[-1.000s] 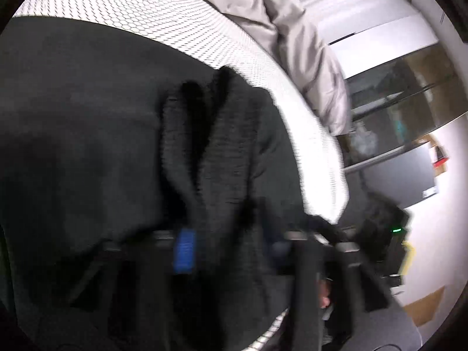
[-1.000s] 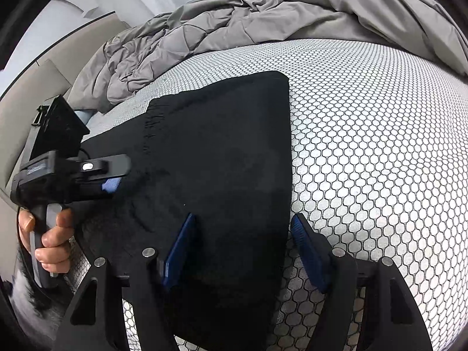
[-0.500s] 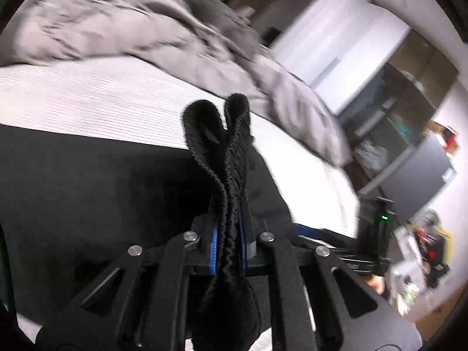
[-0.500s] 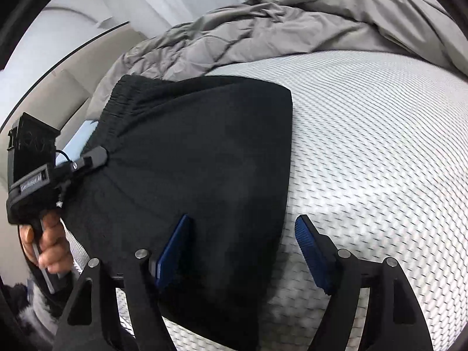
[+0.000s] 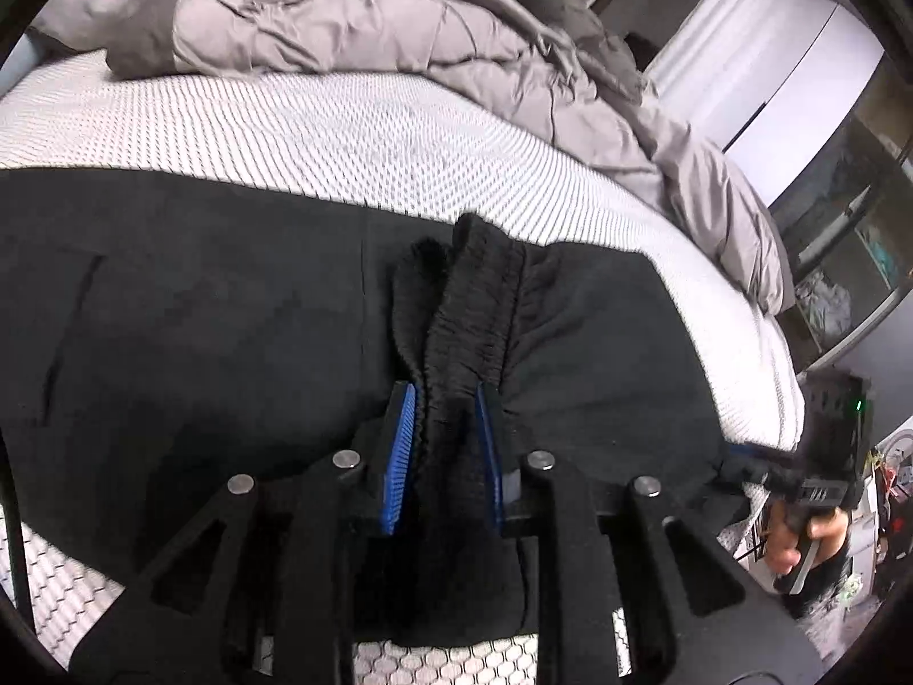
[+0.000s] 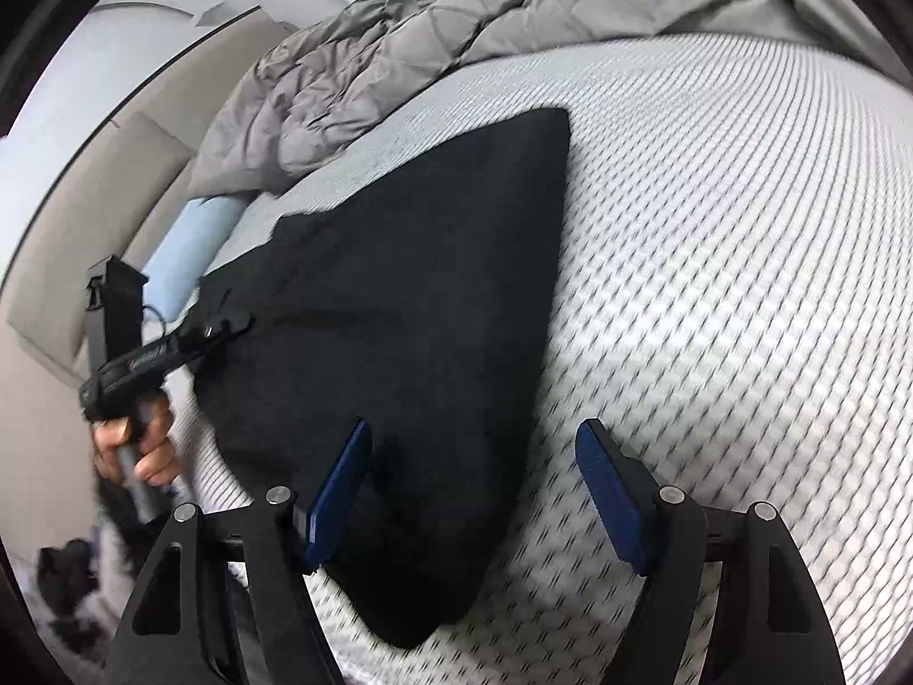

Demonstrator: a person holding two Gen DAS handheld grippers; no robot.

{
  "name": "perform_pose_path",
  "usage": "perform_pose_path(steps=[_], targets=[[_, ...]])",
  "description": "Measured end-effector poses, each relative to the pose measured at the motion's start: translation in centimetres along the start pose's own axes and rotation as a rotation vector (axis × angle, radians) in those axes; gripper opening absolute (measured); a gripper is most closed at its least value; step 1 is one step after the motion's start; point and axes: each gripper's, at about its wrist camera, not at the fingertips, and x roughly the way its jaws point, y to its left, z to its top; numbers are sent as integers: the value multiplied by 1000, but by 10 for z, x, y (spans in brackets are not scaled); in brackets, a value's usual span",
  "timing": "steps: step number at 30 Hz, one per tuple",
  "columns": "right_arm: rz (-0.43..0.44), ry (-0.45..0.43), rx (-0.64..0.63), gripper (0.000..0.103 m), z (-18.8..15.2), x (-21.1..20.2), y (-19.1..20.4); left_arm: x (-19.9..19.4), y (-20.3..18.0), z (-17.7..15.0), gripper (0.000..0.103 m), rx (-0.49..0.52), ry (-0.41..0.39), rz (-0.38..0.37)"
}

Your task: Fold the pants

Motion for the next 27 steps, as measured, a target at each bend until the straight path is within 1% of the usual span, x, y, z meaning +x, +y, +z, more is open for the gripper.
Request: perform_pose_path(steps=[1, 2, 3, 4, 5, 7, 8, 10, 11, 13, 14, 15, 16, 18, 19, 21, 22, 23, 24, 25, 26, 27], targets=[[8, 9, -19, 70, -6, -2, 2, -8, 1, 0, 21, 4, -17, -2], [9, 15, -41, 61, -12, -3, 6, -15, 0, 0, 25, 7, -43, 0], [12, 23, -65, 55, -18, -4, 10, -27, 1, -1, 27, 8, -57, -5], [16, 30, -78, 44, -23, -3, 12, -31, -3, 0, 30, 10, -69, -12], [25, 38, -90, 36, -31, -5, 13, -32, -8, 1, 31, 15, -71, -18], [36, 45, -97, 30, -41, -6, 12, -37, -17, 1, 31, 30, -64, -36], [38, 38, -100, 22, -42, -8, 12, -40, -17, -1, 31, 38, -59, -41], [50, 16, -126, 13, -45, -18, 17, -35, -30, -3, 31, 61, -49, -46], [50, 7, -146, 12, -48, -24, 19, -33, -34, -5, 31, 68, -45, -50], [10, 22, -186, 12, -52, -22, 27, -26, -49, -8, 31, 95, -25, -68], [-39, 72, -206, 12, -59, -11, 28, -21, -56, -8, 32, 106, -18, -73], [-58, 98, -215, 12, -62, -5, 28, -16, -65, -10, 34, 127, -3, -79], [-64, 109, -220, 12, -65, -2, 27, -9, -75, -13, 36, 143, 12, -84], [-41, 92, -221, 12, -64, -12, 28, 0, -92, -20, 40, 163, 38, -102], [-27, 73, -212, 15, -63, -19, 27, 6, -106, -26, 42, 186, 56, -124], [-6, 21, -179, 28, -59, -32, 23, 16, -132, -38, 43, 241, 74, -158], [-8, -7, -161, 38, -57, -37, 20, 20, -145, -46, 44, 279, 81, -167], [-4, -54, -120, 40, -52, -43, 13, 24, -162, -56, 44, 335, 83, -172], [0, -79, -84, 40, -48, -45, 7, 27, -182, -68, 44, 411, 75, -182], [-1, -92, -58, 40, -46, -44, 4, 29, -201, -81, 47, 492, 65, -178], [0, -105, -20, 40, -42, -41, -2, 31, -212, -90, 49, 539, 65, -176], [8, -106, 2, 40, -39, -39, -9, 37, -229, -104, 51, 617, 82, -172]])
